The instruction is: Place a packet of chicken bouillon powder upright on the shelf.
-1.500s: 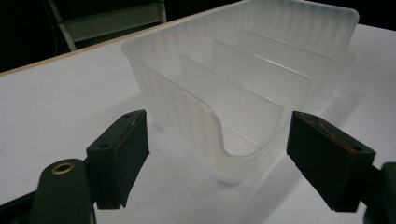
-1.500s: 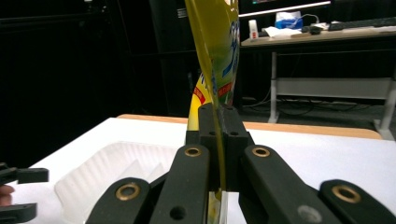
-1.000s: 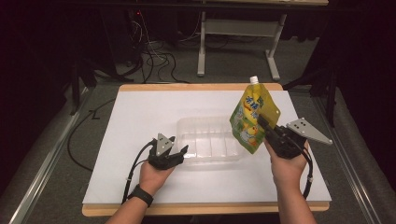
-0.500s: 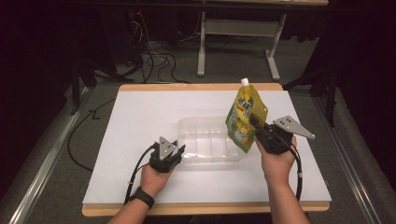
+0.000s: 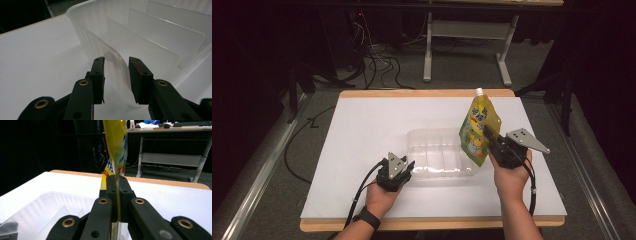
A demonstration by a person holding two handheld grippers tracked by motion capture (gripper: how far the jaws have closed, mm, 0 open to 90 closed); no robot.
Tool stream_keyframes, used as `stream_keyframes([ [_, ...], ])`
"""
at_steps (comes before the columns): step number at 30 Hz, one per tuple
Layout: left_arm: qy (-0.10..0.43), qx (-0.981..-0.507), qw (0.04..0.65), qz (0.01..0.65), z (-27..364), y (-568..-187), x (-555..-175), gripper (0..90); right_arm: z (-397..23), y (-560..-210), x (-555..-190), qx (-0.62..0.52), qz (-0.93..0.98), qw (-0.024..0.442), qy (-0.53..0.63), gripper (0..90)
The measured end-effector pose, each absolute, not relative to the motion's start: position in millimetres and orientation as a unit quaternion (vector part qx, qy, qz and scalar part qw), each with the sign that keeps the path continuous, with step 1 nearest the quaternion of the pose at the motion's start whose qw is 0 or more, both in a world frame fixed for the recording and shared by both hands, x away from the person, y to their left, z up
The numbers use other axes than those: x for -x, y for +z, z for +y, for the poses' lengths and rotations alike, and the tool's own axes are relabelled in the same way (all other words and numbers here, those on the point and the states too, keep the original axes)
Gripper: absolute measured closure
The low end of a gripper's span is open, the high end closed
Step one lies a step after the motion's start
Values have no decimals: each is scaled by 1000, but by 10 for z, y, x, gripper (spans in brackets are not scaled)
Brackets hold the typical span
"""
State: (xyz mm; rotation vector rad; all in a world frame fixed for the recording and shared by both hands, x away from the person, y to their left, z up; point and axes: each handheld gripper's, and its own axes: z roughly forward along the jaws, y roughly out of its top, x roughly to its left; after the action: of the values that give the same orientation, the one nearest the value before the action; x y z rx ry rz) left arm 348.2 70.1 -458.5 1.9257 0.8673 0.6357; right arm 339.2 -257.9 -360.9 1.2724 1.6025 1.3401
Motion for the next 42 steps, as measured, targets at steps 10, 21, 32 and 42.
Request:
stream_keyframes([
  [10, 253, -783, 450, 347, 713, -4581, -3477, 667, -2532, -3739, -3466, -490, 620, 338, 511, 900],
  [21, 255, -783, 449, 345, 701, -4580, -3460, 667, -2550, -3857, -3497, -489, 619, 334, 516, 900],
  [32, 255, -783, 449, 346, 699, -4579, -3453, 670, -2535, -3895, -3495, -479, 620, 341, 519, 900],
  [42, 254, -783, 450, 346, 700, -4580, -3454, 670, -2513, -3886, -3452, -444, 614, 372, 536, 900],
])
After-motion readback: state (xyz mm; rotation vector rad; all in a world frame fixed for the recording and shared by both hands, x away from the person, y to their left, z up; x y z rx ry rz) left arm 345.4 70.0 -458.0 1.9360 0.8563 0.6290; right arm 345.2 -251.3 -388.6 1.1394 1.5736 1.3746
